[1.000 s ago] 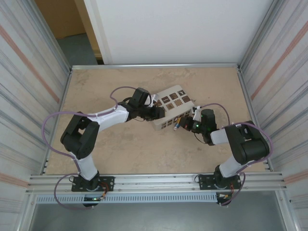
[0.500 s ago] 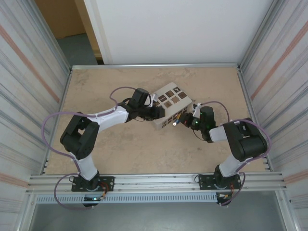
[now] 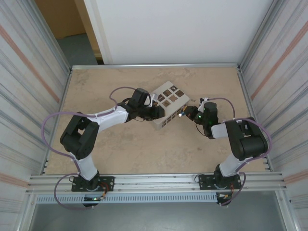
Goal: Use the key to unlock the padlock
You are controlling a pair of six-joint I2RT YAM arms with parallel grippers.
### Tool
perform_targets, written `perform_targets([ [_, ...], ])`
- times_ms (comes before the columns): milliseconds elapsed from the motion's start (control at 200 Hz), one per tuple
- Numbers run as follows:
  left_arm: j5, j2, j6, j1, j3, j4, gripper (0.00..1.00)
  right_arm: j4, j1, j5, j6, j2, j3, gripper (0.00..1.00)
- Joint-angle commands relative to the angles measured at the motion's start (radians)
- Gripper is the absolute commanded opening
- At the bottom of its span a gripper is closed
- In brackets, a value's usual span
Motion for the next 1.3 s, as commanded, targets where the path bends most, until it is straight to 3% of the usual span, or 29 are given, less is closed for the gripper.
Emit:
perform_targets([
  [0, -0.048, 0.025, -0.013, 0.001, -0.061, -0.194, 0.31, -0.042, -0.004, 0.020, -0.045, -0.060, 0.002, 0.01],
  [421, -0.026, -0.078, 0.002, 0.001, -0.061, -0.139, 0.36, -0.344, -0.006, 0.041, -0.184, -0.307, -0.015, 0.00],
  [581, -0.049, -0.161, 0.016, 0.000, -0.095, -0.103, 0.43, -0.512, -0.005, 0.038, -0.253, -0.430, -0.004, 0.00],
  [947, -0.232, -0.382, 0.089, 0.000, -0.229, -0.072, 0.51, -0.928, 0.017, 0.044, -0.394, -0.665, 0.091, 0.00],
  [1298, -0.482, -0.639, 0.145, 0.003, -0.353, -0.128, 0.60, -1.223, 0.148, 0.120, -0.485, -0.692, 0.206, 0.00],
])
